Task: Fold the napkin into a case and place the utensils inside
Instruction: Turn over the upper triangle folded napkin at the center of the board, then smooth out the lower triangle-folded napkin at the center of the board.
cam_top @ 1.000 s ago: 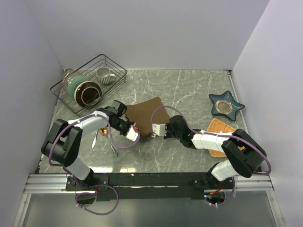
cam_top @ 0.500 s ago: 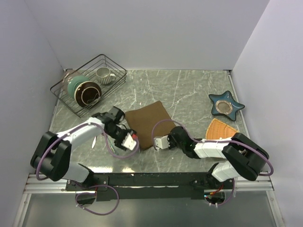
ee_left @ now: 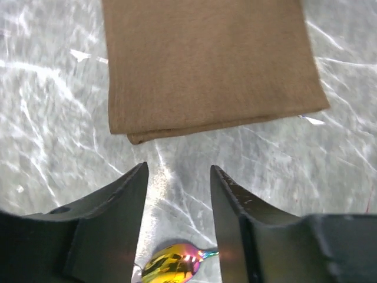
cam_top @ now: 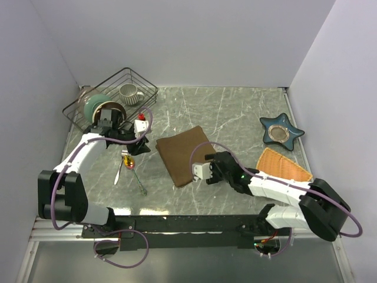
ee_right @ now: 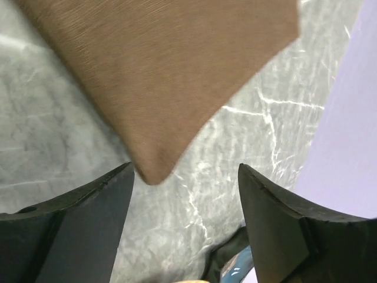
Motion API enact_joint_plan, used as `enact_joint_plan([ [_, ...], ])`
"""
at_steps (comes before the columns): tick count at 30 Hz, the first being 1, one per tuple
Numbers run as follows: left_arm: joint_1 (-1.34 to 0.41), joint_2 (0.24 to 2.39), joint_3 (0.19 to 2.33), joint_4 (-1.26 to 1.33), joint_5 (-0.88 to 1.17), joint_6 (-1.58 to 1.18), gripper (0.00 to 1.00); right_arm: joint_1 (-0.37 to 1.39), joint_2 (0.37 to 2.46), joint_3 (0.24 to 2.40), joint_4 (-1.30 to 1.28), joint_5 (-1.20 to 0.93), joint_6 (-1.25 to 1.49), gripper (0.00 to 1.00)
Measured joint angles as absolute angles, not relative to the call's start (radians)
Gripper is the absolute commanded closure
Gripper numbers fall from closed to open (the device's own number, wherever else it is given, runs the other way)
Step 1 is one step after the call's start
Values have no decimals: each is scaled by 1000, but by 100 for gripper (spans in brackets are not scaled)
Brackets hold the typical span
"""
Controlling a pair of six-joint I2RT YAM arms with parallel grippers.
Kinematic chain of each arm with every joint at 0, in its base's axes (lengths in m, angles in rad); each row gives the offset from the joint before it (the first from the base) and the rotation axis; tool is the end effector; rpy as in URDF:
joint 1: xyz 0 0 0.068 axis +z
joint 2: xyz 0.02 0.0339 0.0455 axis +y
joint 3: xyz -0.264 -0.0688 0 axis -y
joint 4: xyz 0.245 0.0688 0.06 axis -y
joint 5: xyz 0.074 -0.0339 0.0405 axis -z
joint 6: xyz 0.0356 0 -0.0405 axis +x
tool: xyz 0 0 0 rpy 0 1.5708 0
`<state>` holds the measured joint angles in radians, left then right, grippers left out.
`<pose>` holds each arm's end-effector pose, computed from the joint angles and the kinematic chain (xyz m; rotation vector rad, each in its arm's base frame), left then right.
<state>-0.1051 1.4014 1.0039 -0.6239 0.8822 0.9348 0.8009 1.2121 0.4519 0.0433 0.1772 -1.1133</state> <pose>0.2707 -0.0562 0.2518 1.3544 1.7735 -0.7045 0.1635 0.1596 0.1637 -1.8260 1.4000 -0.3645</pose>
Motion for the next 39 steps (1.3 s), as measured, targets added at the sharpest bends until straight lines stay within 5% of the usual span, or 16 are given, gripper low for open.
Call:
enact_joint_plan([
  [5, -113, 1440, 979, -518, 802, 796, 56, 798, 1186, 615, -177, 145, -933, 23],
  [12, -117, 1620, 1119, -474, 763, 500, 45, 799, 1229, 875, -383, 29, -643, 44],
  [17, -117, 1608, 1099, -376, 788, 125, 36, 833, 1343, 1013, -406, -28, -504, 43],
  [26, -139, 1378, 810, -126, 612, -550, 53, 1002, 1491, 1047, -411, -53, -342, 46],
  [39, -159, 1373, 625, 126, 384, -988, 37, 1100, 1636, 1048, -345, 18, -193, 46],
])
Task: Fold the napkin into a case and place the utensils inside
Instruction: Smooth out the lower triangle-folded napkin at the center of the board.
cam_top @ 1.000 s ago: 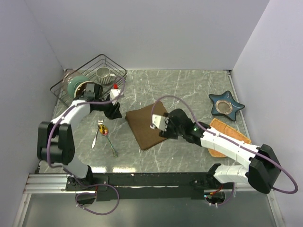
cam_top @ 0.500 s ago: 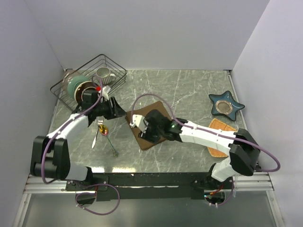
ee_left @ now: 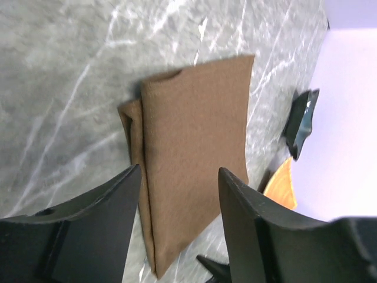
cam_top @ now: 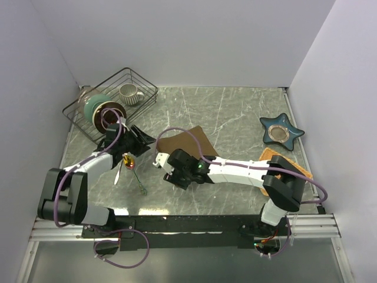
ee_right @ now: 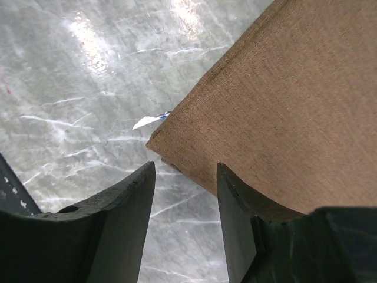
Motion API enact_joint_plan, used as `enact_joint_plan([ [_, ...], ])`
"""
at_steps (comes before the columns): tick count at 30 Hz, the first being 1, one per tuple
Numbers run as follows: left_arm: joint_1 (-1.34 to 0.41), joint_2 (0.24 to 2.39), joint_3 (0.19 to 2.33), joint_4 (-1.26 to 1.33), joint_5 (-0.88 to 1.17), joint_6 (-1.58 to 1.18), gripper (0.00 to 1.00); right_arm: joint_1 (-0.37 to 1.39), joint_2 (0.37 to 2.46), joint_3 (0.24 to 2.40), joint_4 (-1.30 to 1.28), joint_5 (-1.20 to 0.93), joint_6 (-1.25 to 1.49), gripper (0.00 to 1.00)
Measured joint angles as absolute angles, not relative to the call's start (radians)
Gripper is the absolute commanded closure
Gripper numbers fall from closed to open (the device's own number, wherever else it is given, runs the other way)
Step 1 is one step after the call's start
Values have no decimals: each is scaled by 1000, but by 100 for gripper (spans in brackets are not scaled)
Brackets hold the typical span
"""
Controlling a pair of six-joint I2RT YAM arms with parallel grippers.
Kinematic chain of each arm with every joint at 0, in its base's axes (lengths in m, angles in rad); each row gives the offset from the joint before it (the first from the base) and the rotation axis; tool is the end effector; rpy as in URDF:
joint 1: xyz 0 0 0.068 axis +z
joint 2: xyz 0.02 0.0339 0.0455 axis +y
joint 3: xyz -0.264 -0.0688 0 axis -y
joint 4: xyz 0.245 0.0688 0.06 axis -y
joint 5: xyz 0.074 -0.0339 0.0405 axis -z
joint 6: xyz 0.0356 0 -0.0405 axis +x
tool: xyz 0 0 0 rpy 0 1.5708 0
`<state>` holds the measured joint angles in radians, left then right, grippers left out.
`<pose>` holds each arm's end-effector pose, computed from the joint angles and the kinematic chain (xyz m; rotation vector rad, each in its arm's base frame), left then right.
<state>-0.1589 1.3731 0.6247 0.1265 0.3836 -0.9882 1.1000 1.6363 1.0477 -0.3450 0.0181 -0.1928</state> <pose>0.2699 -0.0567 0.1873 -0.7278 2.2317 -1.0319 0.1546 0.3023 0.2027 -1.5235 2.0317 0.3464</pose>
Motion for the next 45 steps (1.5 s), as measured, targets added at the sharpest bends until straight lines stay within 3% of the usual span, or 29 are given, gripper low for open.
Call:
enact_joint_plan([
  [7, -159, 1468, 629, 164, 365, -1037, 37, 1107, 1682, 1057, -332, 18, -161, 46],
  [13, -159, 1509, 650, 168, 353, -1062, 36, 1124, 1697, 1081, -326, 12, -150, 41],
  [21, -159, 1512, 659, 175, 349, -1072, 34, 1142, 1779, 1097, -320, 52, -150, 43],
  [24, -159, 1512, 659, 175, 349, -1072, 34, 1147, 1795, 1097, -323, 86, -154, 51],
  [31, -159, 1512, 656, 178, 350, -1078, 26, 1156, 1798, 1100, -326, 157, -162, 100],
  [37, -159, 1526, 656, 227, 353, -1090, 20, 1156, 1797, 1102, -330, 180, -171, 100],
  [45, -159, 1605, 657, 286, 374, -1100, 19, 1156, 1758, 1102, -337, 183, -173, 100],
])
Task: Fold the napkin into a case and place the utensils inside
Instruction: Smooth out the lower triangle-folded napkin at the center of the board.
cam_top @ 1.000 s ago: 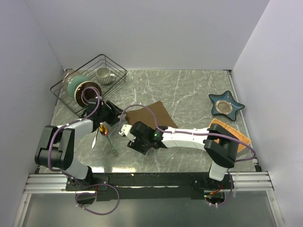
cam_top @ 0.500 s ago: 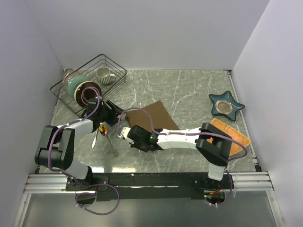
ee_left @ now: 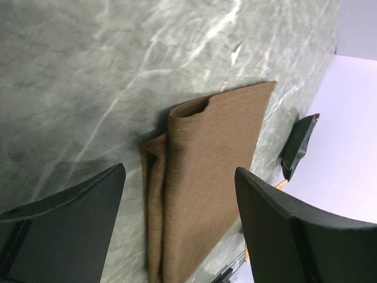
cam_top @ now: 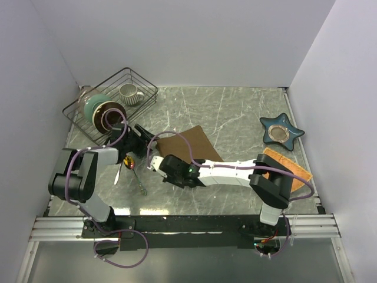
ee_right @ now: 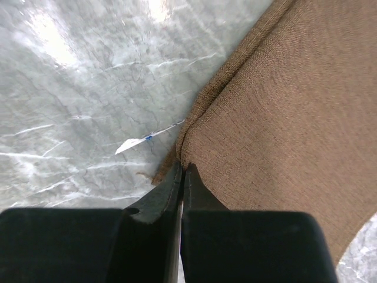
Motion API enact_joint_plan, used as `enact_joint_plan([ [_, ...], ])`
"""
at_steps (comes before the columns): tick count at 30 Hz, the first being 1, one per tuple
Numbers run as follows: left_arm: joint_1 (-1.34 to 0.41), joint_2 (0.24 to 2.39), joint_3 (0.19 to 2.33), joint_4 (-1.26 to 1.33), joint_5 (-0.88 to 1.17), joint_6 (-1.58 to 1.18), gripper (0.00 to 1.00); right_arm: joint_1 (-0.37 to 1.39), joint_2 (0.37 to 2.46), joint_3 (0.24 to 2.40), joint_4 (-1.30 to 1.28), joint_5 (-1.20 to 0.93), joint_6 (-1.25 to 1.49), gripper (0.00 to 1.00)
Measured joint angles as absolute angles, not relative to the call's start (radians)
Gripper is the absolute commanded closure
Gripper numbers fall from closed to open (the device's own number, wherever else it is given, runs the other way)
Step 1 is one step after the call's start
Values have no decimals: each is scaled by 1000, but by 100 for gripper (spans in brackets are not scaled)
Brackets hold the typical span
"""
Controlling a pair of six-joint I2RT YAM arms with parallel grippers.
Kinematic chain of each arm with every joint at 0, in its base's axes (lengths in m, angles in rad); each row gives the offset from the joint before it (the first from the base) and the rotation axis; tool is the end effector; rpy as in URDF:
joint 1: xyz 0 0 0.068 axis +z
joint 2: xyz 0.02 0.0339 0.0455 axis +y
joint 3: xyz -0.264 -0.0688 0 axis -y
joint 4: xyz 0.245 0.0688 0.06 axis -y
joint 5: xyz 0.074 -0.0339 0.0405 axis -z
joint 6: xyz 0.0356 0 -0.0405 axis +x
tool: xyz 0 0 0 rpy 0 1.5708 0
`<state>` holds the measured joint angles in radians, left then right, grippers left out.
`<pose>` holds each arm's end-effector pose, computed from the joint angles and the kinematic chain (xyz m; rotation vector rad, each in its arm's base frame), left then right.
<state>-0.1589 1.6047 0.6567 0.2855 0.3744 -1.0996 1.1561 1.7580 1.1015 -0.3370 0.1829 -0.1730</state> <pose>0.2992 -0.0611 0.1474 -0.8913 2.2436 -1.0588 0.1507 0.3263 0.1795 -1.5151 2.0463 0.1509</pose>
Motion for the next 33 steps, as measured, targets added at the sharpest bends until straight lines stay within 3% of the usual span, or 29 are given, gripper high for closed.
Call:
enact_joint_plan([
  [33, -204, 1732, 704, 376, 430, -1172, 23, 1156, 1724, 1092, -339, 184, -173, 100],
])
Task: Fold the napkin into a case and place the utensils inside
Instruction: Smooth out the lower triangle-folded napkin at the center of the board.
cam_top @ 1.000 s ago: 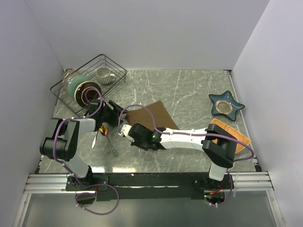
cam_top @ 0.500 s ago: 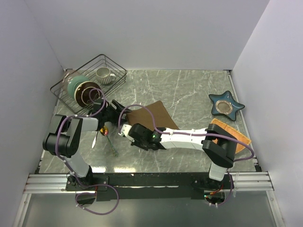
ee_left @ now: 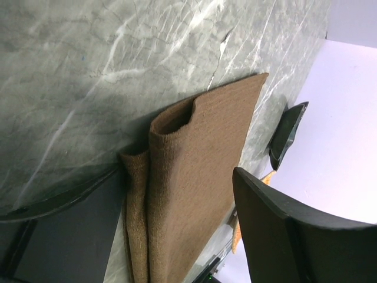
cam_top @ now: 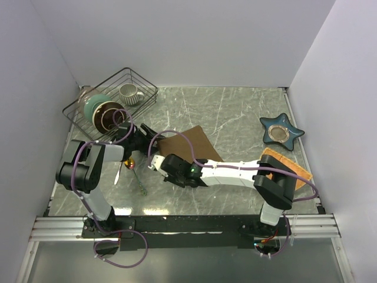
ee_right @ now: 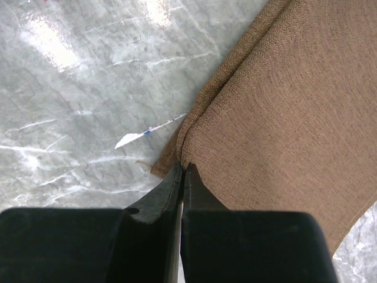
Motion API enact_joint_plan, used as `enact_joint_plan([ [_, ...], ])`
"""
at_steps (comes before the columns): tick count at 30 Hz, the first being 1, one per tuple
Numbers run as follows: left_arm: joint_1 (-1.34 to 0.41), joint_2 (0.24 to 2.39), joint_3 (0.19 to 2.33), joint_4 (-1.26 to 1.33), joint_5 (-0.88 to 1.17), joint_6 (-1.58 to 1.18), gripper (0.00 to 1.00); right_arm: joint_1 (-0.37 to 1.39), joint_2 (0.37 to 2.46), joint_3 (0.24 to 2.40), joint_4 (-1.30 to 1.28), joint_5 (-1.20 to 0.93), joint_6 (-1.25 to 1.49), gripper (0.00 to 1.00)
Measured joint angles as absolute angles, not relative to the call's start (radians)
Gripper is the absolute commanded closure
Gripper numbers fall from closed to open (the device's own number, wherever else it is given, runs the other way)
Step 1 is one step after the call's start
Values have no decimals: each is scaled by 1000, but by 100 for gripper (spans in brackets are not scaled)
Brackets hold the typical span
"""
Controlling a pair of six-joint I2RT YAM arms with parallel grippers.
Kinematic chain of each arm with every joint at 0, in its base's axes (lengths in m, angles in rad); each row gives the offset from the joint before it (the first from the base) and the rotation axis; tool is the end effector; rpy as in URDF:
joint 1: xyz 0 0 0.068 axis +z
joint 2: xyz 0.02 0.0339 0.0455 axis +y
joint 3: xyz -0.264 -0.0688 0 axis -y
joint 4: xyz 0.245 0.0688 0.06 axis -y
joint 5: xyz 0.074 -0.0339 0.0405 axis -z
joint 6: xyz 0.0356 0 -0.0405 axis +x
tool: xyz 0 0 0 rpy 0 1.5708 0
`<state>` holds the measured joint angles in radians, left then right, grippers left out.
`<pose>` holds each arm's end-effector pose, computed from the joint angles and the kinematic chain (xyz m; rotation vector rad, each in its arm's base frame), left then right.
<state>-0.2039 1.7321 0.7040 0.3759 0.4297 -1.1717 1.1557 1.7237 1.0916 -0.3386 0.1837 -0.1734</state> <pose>0.3151 -0.0803 0.1307 -0.8986 2.2736 -1.1730 0.1491 0.3221 0.1881 -1.5000 2.0313 0.1633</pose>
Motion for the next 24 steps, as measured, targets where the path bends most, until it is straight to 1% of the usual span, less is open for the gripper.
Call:
enact_joint_plan([
  [4, -205, 1732, 711, 358, 411, -1166, 27, 1156, 1705, 1081, -343, 189, -173, 100],
  [12, -205, 1721, 719, 316, 379, -1158, 27, 1154, 1699, 1071, -351, 196, -172, 100],
  [16, -205, 1706, 719, 296, 370, -1137, 30, 1154, 1712, 1070, -342, 196, -173, 100],
  [17, -205, 1698, 719, 284, 368, -1131, 31, 1154, 1718, 1070, -339, 196, -173, 100],
  [20, -205, 1657, 719, 242, 359, -1102, 40, 1154, 1738, 1058, -324, 194, -173, 100],
  [23, -205, 1608, 728, 202, 348, -1066, 44, 1154, 1757, 1044, -321, 190, -173, 100],
  [24, -205, 1596, 735, 189, 342, -1050, 48, 1154, 1761, 1039, -321, 190, -173, 100],
])
